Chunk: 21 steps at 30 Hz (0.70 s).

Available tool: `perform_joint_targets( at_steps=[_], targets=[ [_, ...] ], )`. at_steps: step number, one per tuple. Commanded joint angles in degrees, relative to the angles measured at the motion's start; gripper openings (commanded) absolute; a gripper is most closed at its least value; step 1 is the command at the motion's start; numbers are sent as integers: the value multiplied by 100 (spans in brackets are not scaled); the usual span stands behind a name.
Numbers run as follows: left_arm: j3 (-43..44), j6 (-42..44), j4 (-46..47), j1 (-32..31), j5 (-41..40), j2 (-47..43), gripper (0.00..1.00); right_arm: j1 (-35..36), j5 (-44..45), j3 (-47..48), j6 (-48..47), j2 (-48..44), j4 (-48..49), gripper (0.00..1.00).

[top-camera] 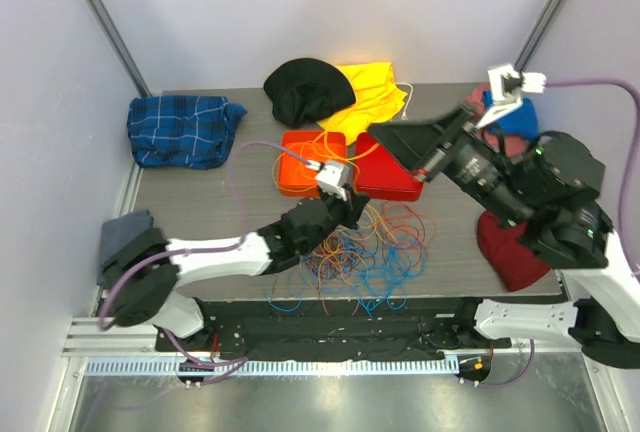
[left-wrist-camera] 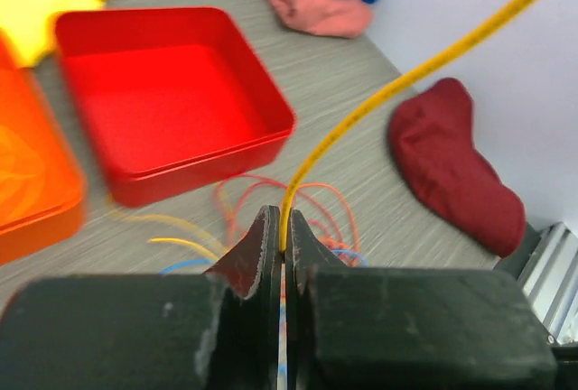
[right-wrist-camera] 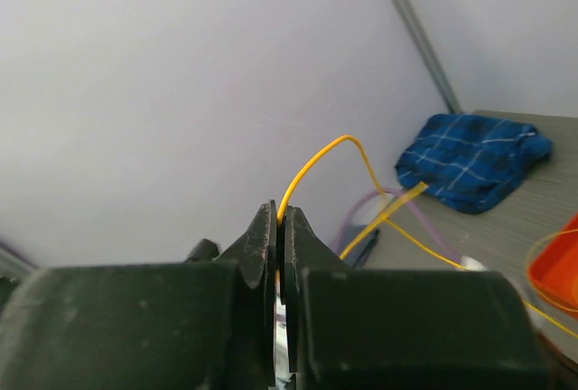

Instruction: Untangle the cables

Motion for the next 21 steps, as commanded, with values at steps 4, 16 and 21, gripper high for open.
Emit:
perform_joint_targets(
  at_steps=[4,16,21],
  targets=[
    [1046,-108,-3594,515,-793,-2204,0,23,1979,-1445,-570,-1280,-159,5],
    [5767,1079,-7061,665,-1286,-949,0,14,2296,-3091,-333,-1501,-256,70],
    [6541,983,-7422,990,-1207,-403,0,23,2472,-3364,-237,-1667,-510,76]
  ],
)
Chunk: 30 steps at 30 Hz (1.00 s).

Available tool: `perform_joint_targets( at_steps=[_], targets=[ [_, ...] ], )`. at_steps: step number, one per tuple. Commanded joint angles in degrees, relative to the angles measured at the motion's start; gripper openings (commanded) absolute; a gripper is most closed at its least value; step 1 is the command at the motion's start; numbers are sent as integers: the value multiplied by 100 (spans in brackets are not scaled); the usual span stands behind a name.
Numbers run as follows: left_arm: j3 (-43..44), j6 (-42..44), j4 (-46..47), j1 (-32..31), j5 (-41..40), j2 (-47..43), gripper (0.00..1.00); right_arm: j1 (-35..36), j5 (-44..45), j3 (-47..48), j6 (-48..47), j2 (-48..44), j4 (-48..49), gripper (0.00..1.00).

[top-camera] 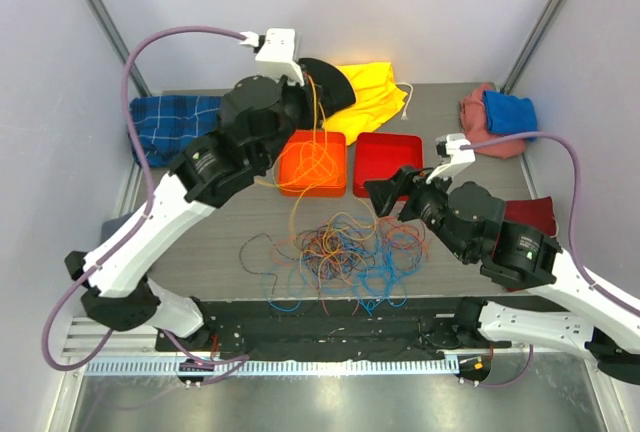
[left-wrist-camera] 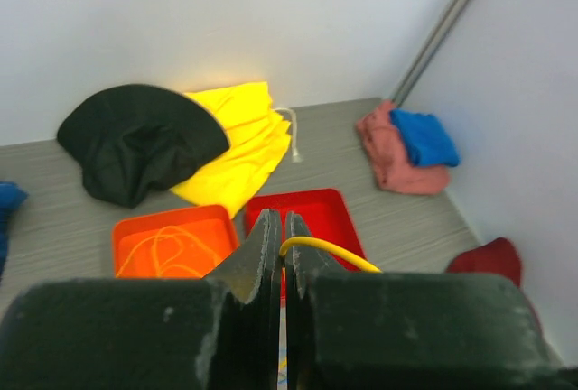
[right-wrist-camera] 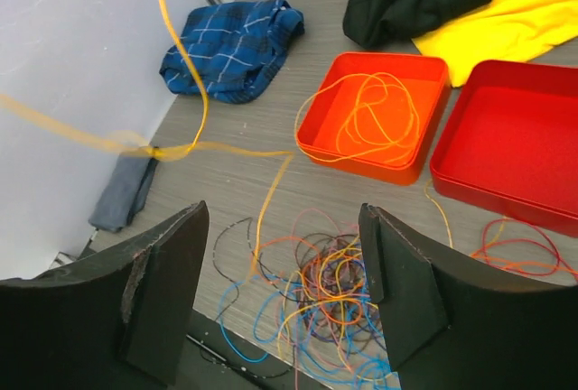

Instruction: Untangle the cables

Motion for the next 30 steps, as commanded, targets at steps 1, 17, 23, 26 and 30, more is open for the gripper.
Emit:
perform_joint_targets(
  at_steps=[1,17,23,26,30],
  targets=[
    [638,34,-852,415,28,421,0,20,341,-140,144,-330,-8,76],
    [1491,-239,-853,1611,573,1608,0,20,402,-984,206,-866,-131,74],
    [2397,-195,-1002,1787,679,2266,0,12,473,-1081,83,-919,-131,74],
    [2757,-187,-994,1866,723,2513,0,20,534,-1116,4,-919,-123,74],
    [2934,-134,-862,2007,776,2733,0,12,578,-1125,-58,-910,-114,74]
  ],
)
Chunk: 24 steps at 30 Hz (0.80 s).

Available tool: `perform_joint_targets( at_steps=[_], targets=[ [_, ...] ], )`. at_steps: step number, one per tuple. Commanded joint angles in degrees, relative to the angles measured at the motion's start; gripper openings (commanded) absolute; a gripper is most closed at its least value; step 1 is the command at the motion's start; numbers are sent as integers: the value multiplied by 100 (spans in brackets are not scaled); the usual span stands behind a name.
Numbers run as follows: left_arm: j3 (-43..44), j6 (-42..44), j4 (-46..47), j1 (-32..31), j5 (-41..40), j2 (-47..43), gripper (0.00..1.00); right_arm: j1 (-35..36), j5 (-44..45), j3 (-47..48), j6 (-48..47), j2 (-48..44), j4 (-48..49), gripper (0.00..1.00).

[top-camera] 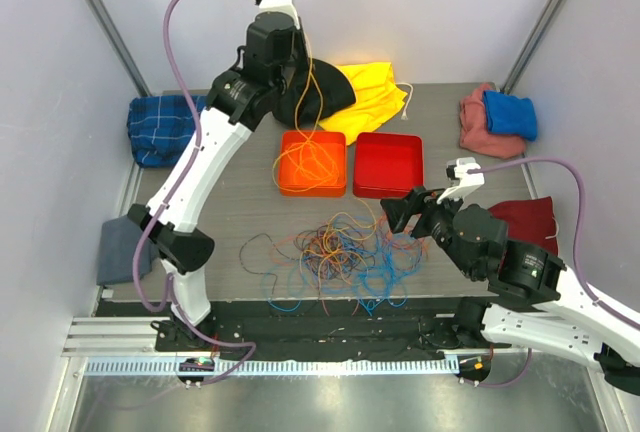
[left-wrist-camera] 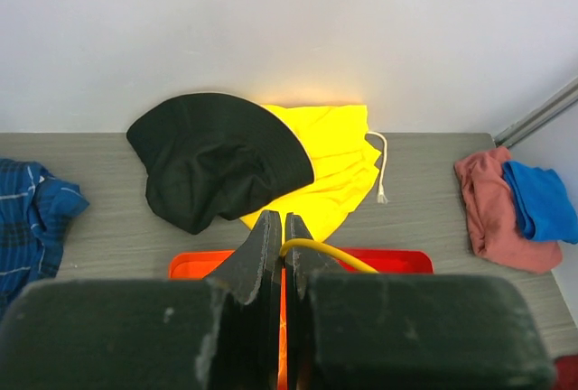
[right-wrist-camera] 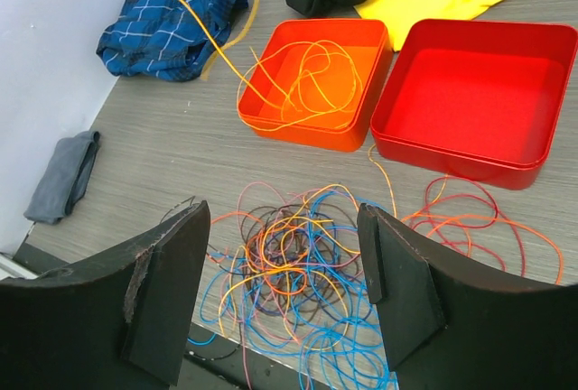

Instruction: Untangle the cables

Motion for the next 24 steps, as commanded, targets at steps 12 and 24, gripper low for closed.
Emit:
perform_joint_targets(
  at_steps=[12,24],
  targets=[
    [-68,-315,444,611,926,795,0,14,-70,-175,78,1,188,74],
    [-886,-394,358,655,1286,1226,0,14,-53,-351,87,54,223,74]
  ],
)
